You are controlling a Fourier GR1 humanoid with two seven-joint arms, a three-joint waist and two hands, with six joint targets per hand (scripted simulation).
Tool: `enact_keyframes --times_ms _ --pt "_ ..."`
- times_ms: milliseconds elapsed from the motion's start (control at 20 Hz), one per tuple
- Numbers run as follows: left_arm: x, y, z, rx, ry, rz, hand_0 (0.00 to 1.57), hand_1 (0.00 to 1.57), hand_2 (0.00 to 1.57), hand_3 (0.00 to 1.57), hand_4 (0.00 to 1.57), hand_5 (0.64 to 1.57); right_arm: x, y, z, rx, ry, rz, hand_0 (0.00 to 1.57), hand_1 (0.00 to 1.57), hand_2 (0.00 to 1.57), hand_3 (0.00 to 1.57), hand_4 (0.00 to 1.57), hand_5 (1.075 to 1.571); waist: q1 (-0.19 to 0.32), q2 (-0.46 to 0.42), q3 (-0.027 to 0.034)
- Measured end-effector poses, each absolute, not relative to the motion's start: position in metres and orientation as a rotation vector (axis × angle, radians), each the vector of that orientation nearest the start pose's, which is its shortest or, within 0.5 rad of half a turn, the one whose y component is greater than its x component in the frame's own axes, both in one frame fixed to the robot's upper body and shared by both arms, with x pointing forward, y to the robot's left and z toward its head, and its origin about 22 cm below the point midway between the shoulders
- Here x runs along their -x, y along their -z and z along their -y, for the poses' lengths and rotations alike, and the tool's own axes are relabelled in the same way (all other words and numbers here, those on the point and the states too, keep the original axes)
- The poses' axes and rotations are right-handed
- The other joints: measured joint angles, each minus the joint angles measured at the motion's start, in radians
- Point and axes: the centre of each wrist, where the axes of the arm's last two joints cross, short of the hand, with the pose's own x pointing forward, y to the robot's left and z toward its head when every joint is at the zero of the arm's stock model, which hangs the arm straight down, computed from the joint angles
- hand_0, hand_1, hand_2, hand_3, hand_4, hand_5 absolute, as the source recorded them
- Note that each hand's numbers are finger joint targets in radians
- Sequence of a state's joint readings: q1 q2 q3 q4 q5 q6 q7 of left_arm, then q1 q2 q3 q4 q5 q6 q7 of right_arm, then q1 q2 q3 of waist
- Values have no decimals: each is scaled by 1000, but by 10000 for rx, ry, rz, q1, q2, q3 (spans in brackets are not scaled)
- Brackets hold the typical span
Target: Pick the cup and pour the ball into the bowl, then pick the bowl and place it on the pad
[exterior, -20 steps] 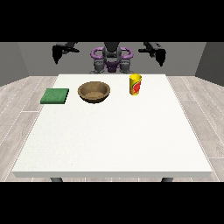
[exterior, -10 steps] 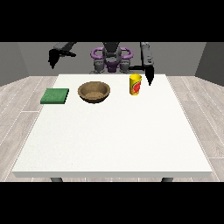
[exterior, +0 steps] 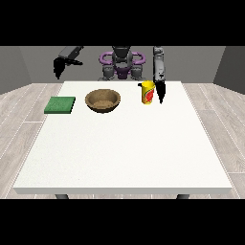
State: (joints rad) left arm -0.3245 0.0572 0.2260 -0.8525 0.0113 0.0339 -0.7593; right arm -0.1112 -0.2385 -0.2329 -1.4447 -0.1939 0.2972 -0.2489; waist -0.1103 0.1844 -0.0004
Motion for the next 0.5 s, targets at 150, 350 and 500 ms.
enact_keyframes --times_ms 150,350,500 --pt "-301 93 -255 -1375 -701 19140 0 0 0 0 0 1523 -268 -22 336 -586 -754 18482 0 0 0 0 0 1571 9 78 -2" --pt "-307 99 -255 -1420 -741 19109 0 0 0 0 0 1559 -271 -22 336 -655 -880 18605 0 0 0 0 0 1571 -73 220 2" --pt "-317 94 -247 -1895 -483 19403 1245 1245 1571 1571 1329 1287 -278 -29 338 -697 -1028 18852 0 0 0 0 0 1570 -214 464 20"
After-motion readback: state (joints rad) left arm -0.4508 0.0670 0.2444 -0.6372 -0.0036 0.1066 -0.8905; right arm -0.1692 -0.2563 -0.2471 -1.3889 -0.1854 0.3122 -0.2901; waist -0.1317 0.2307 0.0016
